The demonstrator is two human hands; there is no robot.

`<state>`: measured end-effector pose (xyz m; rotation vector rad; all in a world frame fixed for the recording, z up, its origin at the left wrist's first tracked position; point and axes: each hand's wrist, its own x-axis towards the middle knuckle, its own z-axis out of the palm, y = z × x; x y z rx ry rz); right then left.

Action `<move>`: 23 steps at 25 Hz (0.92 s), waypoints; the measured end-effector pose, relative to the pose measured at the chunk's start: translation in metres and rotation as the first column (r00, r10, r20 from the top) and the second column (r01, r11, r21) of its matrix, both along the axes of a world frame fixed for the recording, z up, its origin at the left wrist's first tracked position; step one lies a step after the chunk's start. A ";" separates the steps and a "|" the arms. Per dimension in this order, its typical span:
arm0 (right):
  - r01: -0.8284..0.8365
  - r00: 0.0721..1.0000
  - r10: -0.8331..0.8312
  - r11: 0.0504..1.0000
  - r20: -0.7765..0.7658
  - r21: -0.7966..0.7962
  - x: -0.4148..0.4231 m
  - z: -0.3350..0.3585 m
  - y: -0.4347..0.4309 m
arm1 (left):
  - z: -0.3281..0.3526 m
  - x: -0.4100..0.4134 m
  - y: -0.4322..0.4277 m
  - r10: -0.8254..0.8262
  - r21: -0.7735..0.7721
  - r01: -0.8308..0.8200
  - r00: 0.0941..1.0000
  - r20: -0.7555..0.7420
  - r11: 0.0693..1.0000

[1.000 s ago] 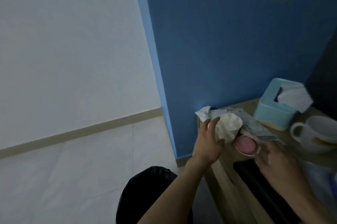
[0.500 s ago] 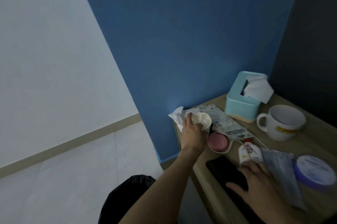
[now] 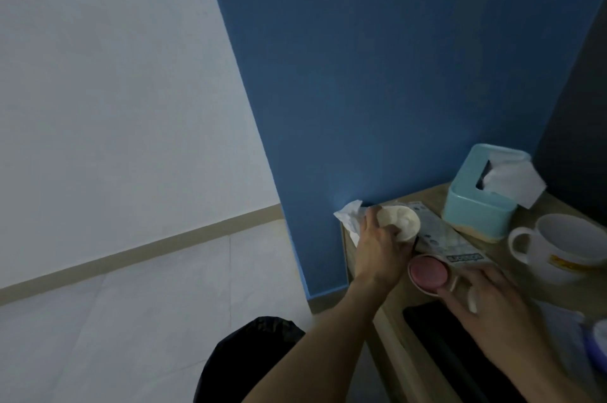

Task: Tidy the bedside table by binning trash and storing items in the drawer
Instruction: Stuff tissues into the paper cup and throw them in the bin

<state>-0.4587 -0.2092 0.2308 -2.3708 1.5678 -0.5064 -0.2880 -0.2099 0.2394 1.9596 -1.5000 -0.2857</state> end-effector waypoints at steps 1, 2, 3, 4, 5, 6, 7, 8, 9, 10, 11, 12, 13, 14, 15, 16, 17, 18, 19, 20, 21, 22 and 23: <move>0.008 0.998 -0.007 1.000 0.058 -0.027 0.010 0.004 -0.005 | 0.005 0.004 0.003 0.008 -0.027 -0.008 1.000 -0.002 1.000; 0.001 0.994 0.003 0.999 0.109 -0.039 0.022 0.007 -0.010 | 0.010 0.008 0.007 0.024 -0.052 -0.024 1.000 -0.001 0.998; -0.017 0.989 0.024 0.999 0.147 -0.051 0.034 0.009 -0.015 | 0.014 0.014 0.010 0.041 -0.072 -0.041 0.999 0.006 0.997; -0.043 0.985 0.053 0.997 0.164 -0.067 0.047 0.009 -0.020 | 0.018 0.020 0.014 0.061 -0.087 -0.059 0.998 0.017 0.994; -0.072 0.984 0.084 0.994 0.160 -0.079 0.058 0.008 -0.026 | 0.021 0.026 0.018 0.078 -0.088 -0.075 0.997 0.025 0.993; -0.099 0.983 0.110 0.992 0.148 -0.080 0.069 0.005 -0.030 | 0.023 0.033 0.022 0.093 -0.077 -0.091 0.995 0.031 0.993; -0.122 0.981 0.131 0.990 0.140 -0.072 0.078 0.003 -0.032 | 0.027 0.039 0.027 0.107 -0.061 -0.105 0.994 0.036 0.993; -0.134 0.981 0.141 0.989 0.135 -0.059 0.084 0.002 -0.033 | 0.029 0.043 0.030 0.117 -0.045 -0.115 0.992 0.040 0.992; -0.145 0.980 0.150 0.988 0.130 -0.052 0.090 0.000 -0.035 | 0.030 0.048 0.033 0.127 -0.037 -0.125 0.991 0.040 0.991; -0.155 0.980 0.159 0.987 0.123 -0.040 0.095 -0.001 -0.035 | 0.030 0.052 0.036 0.138 -0.036 -0.137 0.990 0.039 0.990; -0.168 0.979 0.169 0.986 0.117 -0.016 0.100 -0.002 -0.035 | 0.030 0.056 0.039 0.153 -0.044 -0.151 0.988 0.036 0.988; -0.184 0.976 0.182 0.983 0.117 0.004 0.106 -0.002 -0.036 | 0.030 0.061 0.043 0.171 -0.059 -0.169 0.985 0.032 0.984; -0.205 0.971 0.203 0.979 0.128 0.003 0.115 -0.001 -0.040 | 0.030 0.067 0.047 0.192 -0.082 -0.189 0.981 0.030 0.979; -0.233 0.965 0.233 0.972 0.124 -0.010 0.123 -0.003 -0.044 | 0.030 0.074 0.051 0.215 -0.102 -0.211 0.976 0.032 0.972; -0.270 0.959 0.270 0.963 0.092 -0.013 0.135 -0.005 -0.049 | 0.030 0.081 0.057 0.240 -0.113 -0.235 0.970 0.032 0.965; -0.302 0.953 0.301 0.953 0.035 0.008 0.147 -0.011 -0.055 | 0.029 0.090 0.063 0.263 -0.116 -0.258 0.964 0.030 0.959; -0.314 0.948 0.316 0.947 -0.027 0.059 0.157 -0.014 -0.060 | 0.027 0.096 0.069 0.281 -0.108 -0.277 0.959 0.029 0.955; -0.304 0.944 0.317 0.943 -0.090 0.132 0.168 -0.017 -0.063 | 0.025 0.103 0.074 0.298 -0.099 -0.294 0.954 0.028 0.951; -0.277 0.936 0.310 0.941 -0.169 0.193 0.175 -0.020 -0.064 | 0.022 0.109 0.079 0.310 -0.089 -0.306 0.951 0.027 0.948; -0.248 0.921 0.301 0.943 -0.247 0.224 0.178 -0.021 -0.063 | 0.020 0.114 0.084 0.317 -0.081 -0.314 0.948 0.025 0.946; -0.221 0.913 0.284 0.947 -0.293 0.232 0.179 -0.021 -0.061 | 0.018 0.119 0.089 0.322 -0.072 -0.319 0.946 0.026 0.945; -0.199 0.915 0.264 0.954 -0.305 0.226 0.179 -0.022 -0.059 | 0.016 0.123 0.093 0.326 -0.059 -0.323 0.945 0.030 0.944; -0.188 0.923 0.248 0.958 -0.294 0.217 0.180 -0.021 -0.055 | 0.014 0.127 0.096 0.330 -0.045 -0.329 0.943 0.031 0.943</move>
